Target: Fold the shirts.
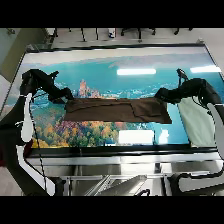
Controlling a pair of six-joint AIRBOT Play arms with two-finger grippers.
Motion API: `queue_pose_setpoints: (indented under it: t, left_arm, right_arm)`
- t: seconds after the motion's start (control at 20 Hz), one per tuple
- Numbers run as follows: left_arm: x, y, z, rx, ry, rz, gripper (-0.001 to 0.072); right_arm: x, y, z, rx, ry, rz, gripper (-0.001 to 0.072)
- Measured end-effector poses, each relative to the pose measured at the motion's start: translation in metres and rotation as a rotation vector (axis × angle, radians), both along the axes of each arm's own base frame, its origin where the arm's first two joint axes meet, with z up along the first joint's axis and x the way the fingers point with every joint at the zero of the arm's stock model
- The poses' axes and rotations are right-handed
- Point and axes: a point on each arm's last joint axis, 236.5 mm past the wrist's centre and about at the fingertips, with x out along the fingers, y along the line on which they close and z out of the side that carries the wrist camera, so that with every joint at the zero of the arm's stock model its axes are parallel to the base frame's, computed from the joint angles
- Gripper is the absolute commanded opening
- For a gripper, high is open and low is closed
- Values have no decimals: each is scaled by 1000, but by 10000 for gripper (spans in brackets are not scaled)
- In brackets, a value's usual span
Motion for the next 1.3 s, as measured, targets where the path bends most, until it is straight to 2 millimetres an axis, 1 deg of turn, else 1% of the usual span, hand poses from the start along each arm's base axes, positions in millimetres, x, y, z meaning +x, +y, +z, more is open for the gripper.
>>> queue_pose_setpoints:
  t: [0.15, 0.2, 0.3, 0.45, 0.6, 0.75, 0.9, 1.05, 1.1, 1.15, 1.2, 1.25, 1.3]
  left_arm:
    - [3, -2, 26, 0, -13, -15, 670]
    - [3, -1, 33, 0, -15, -11, 670]
    - [0, 5, 44, 0, -5, 14, 670]
    - [-10, 10, 54, -1, 9, 47, 670]
    - [-23, 12, 64, -1, 12, 63, 669]
    - [-31, 9, 79, 0, -10, 65, 669]
    - [-30, -6, 97, -2, -77, 49, 669]
    - [-25, -31, 109, -6, -143, 10, 667]
    - [-24, -42, 111, -9, -162, -9, 590]
    - [-23, -53, 113, -12, -178, -28, 423]
    - [-22, -66, 115, -15, -198, -50, 247]
    - [-21, -80, 117, -21, -219, -71, 86]
    - [-20, -95, 118, -27, -243, -94, 16]
  right_arm:
    - [-19, -21, 2, -3, 72, 33, 702]
    - [-25, -30, -1, 0, 101, 40, 702]
    - [-36, -39, -10, 32, 145, 66, 702]
    - [-43, -40, -21, 134, 171, 103, 702]
    - [-42, -45, -37, 209, 189, 105, 702]
    - [-39, -44, -51, 265, 199, 107, 702]
    - [-36, -33, -57, 325, 202, 126, 702]
    - [-35, -23, -63, 345, 204, 157, 700]
    - [-35, -20, -65, 345, 204, 167, 664]
    - [-35, -18, -66, 343, 203, 175, 465]
    - [-35, -17, -69, 332, 203, 179, 318]
    - [-35, -15, -72, 332, 207, 183, 217]
    - [-36, -14, -74, 320, 210, 191, 55]
